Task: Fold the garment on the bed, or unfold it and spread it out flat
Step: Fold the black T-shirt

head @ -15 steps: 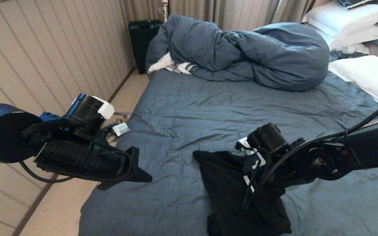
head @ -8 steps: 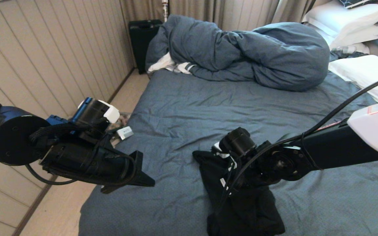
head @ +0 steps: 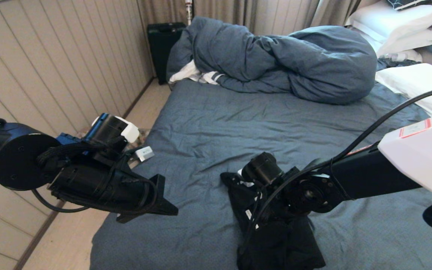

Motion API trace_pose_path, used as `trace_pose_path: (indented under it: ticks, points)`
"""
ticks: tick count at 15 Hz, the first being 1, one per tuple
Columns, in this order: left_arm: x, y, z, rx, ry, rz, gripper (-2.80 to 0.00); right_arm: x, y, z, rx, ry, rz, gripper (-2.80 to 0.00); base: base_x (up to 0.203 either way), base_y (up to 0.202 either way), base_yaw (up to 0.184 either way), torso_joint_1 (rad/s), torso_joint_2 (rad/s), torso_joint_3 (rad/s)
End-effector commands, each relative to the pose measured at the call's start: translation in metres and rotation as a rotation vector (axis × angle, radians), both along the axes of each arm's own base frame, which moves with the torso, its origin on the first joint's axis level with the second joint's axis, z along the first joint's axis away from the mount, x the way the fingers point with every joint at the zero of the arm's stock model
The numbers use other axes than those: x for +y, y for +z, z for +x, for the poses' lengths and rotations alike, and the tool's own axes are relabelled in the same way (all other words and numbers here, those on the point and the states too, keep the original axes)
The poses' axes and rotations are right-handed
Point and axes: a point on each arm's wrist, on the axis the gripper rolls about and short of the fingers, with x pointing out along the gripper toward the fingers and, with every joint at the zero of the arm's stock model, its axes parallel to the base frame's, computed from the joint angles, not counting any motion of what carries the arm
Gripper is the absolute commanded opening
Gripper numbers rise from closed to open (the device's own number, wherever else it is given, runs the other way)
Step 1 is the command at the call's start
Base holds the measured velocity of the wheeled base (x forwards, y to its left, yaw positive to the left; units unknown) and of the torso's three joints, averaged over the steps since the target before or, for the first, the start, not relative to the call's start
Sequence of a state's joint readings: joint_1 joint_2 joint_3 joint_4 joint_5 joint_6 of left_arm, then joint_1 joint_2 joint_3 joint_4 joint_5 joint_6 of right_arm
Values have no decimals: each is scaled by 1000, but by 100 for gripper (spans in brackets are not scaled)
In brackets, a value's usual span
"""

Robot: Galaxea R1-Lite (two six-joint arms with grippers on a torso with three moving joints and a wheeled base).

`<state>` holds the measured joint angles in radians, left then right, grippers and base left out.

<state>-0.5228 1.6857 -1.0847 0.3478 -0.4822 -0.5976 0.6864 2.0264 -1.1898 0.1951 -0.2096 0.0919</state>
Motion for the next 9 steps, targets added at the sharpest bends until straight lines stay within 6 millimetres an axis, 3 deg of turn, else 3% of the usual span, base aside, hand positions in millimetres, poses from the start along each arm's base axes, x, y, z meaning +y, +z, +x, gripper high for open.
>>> trace_pose_path:
  ticks: [1,5,7,8,9]
  points:
    - [0,-1,0,7,1,-1,-280,2,0,0,-1,4,0,0,0,0,0,0,0,0]
    - [0,-1,0,7,1,-1,-280,2,0,0,-1,4,0,0,0,0,0,0,0,0]
    - [-1,-1,0,8,-4,0,-280,-3,18,-5,-39,0,34,0,0,0,0,0,0,0]
    - [-1,-1,0,8,-4,0,-280,-6,31,-8,-65,-2,56,-280,0,0,0,0,0,0]
    - [-2,-3,0,13,-5,3,-280,-9,45,-12,-95,-5,82,-280,0,0,0,0,0,0]
